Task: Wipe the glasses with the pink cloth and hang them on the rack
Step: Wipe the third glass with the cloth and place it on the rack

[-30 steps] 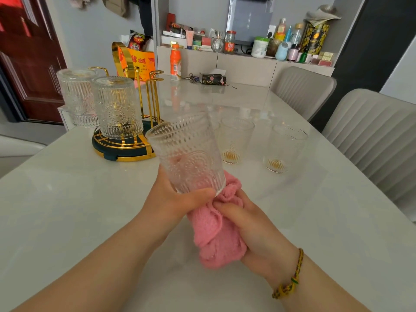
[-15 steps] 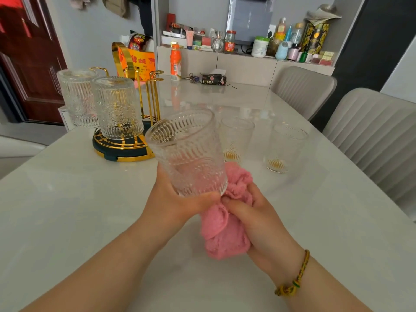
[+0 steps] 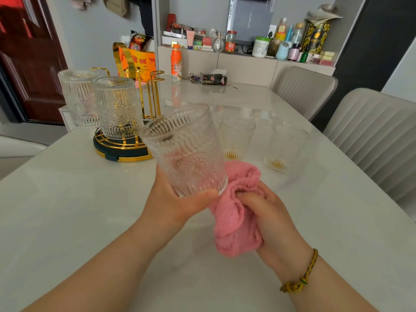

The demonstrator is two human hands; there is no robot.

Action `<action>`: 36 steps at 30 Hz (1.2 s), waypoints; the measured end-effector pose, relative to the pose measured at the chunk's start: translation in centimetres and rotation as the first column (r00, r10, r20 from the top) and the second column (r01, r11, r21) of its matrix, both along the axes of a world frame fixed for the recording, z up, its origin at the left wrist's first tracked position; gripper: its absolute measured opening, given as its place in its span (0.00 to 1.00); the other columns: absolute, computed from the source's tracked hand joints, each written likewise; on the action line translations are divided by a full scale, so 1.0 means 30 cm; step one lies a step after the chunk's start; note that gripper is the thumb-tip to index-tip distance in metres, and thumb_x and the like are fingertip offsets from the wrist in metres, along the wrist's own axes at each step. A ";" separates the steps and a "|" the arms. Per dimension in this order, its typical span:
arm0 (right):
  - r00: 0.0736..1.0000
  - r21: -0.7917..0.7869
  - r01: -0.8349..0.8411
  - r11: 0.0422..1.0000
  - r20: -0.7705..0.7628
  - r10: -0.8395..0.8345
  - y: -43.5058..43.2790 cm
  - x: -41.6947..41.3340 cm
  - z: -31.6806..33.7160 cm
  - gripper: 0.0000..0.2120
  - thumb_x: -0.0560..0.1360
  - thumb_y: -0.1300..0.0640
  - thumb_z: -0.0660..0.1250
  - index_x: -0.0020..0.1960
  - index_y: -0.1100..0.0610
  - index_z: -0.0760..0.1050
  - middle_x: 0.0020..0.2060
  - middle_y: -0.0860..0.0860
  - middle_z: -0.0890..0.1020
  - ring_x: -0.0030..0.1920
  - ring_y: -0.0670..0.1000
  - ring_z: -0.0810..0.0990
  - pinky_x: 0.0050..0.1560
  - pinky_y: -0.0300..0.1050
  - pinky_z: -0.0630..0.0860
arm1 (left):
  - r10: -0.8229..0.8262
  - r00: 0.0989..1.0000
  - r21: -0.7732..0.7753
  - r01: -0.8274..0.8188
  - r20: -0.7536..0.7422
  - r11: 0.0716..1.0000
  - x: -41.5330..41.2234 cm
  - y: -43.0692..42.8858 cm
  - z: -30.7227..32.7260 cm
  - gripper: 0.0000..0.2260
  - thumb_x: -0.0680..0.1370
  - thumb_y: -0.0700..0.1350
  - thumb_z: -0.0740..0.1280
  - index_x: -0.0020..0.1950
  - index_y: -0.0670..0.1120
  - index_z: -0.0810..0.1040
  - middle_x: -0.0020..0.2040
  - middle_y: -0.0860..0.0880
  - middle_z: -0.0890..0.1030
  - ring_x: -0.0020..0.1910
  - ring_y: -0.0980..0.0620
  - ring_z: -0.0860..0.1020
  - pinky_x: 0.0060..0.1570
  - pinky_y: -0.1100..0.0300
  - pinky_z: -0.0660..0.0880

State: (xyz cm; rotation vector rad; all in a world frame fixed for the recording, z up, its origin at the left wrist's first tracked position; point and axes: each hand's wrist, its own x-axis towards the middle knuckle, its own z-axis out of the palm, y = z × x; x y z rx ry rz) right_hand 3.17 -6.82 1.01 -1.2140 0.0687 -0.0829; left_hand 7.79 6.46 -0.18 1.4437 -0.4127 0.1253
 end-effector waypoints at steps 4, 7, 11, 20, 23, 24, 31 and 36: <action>0.995 -0.232 -0.075 0.970 0.041 0.087 0.028 -0.005 -0.030 0.12 0.69 0.67 0.68 0.45 0.51 0.76 0.38 0.46 0.83 0.43 0.44 0.82 0.46 0.36 0.78 | 0.028 1.000 -0.026 -0.028 -0.005 0.999 0.022 0.013 -0.005 0.44 0.50 0.52 0.72 0.64 0.39 0.67 0.52 0.46 0.79 0.46 0.61 0.80 0.41 0.71 0.75; 0.972 -0.283 -0.227 0.932 -0.002 0.236 0.029 -0.020 -0.016 0.12 0.60 0.61 0.67 0.43 0.50 0.77 0.37 0.44 0.84 0.43 0.43 0.82 0.47 0.37 0.78 | 0.046 0.999 -0.062 -0.047 -0.019 0.997 0.044 0.035 -0.001 0.39 0.51 0.52 0.72 0.60 0.43 0.71 0.49 0.50 0.80 0.44 0.60 0.81 0.39 0.69 0.76; 0.998 -0.307 -0.054 0.950 -0.028 0.048 -0.031 0.001 0.018 0.11 0.66 0.69 0.67 0.41 0.53 0.77 0.36 0.48 0.83 0.39 0.47 0.80 0.42 0.38 0.77 | 0.082 0.997 0.014 -0.082 -0.008 0.997 0.043 0.048 0.008 0.37 0.49 0.51 0.73 0.58 0.50 0.71 0.48 0.55 0.80 0.44 0.66 0.80 0.38 0.74 0.74; 0.893 -0.007 0.370 0.929 0.280 -0.353 -0.131 0.022 0.065 0.18 0.69 0.73 0.64 0.48 0.52 0.72 0.41 0.45 0.80 0.41 0.42 0.79 0.46 0.41 0.77 | -0.031 0.998 0.460 0.006 0.045 0.888 0.000 0.037 0.010 0.41 0.46 0.56 0.73 0.57 0.67 0.62 0.50 0.72 0.66 0.47 0.77 0.70 0.39 0.84 0.65; 0.907 -0.121 0.339 0.933 0.307 -0.289 -0.137 0.017 0.062 0.15 0.62 0.65 0.65 0.45 0.49 0.75 0.33 0.42 0.82 0.38 0.41 0.79 0.45 0.50 0.76 | -0.113 0.993 0.516 0.091 0.012 0.852 -0.008 0.032 0.008 0.37 0.45 0.60 0.69 0.51 0.71 0.59 0.51 0.73 0.65 0.47 0.83 0.66 0.39 0.86 0.63; 0.918 -0.151 0.309 0.939 0.307 -0.252 -0.143 0.015 0.062 0.16 0.61 0.64 0.63 0.45 0.50 0.76 0.32 0.42 0.82 0.37 0.42 0.79 0.44 0.49 0.77 | -0.119 0.993 0.516 0.102 -0.001 0.850 -0.009 0.032 0.009 0.36 0.45 0.60 0.69 0.50 0.71 0.60 0.51 0.73 0.66 0.48 0.81 0.67 0.39 0.85 0.64; 0.966 -0.052 0.051 0.997 0.258 -0.036 -0.172 0.011 0.089 0.14 0.70 0.49 0.63 0.39 0.59 0.79 0.40 0.52 0.83 0.43 0.47 0.81 0.44 0.41 0.78 | -0.144 0.990 0.503 0.123 0.002 0.855 0.005 0.050 0.004 0.36 0.45 0.58 0.70 0.51 0.68 0.64 0.52 0.69 0.71 0.50 0.78 0.69 0.40 0.82 0.68; 0.945 -0.263 0.310 0.914 0.189 -0.267 -0.150 0.014 0.064 0.08 0.68 0.55 0.69 0.38 0.54 0.70 0.32 0.46 0.77 0.28 0.44 0.75 0.25 0.40 0.74 | -0.205 0.979 0.563 0.158 0.019 0.811 -0.009 0.046 -0.001 0.35 0.47 0.58 0.70 0.52 0.70 0.63 0.49 0.75 0.71 0.51 0.80 0.67 0.40 0.83 0.66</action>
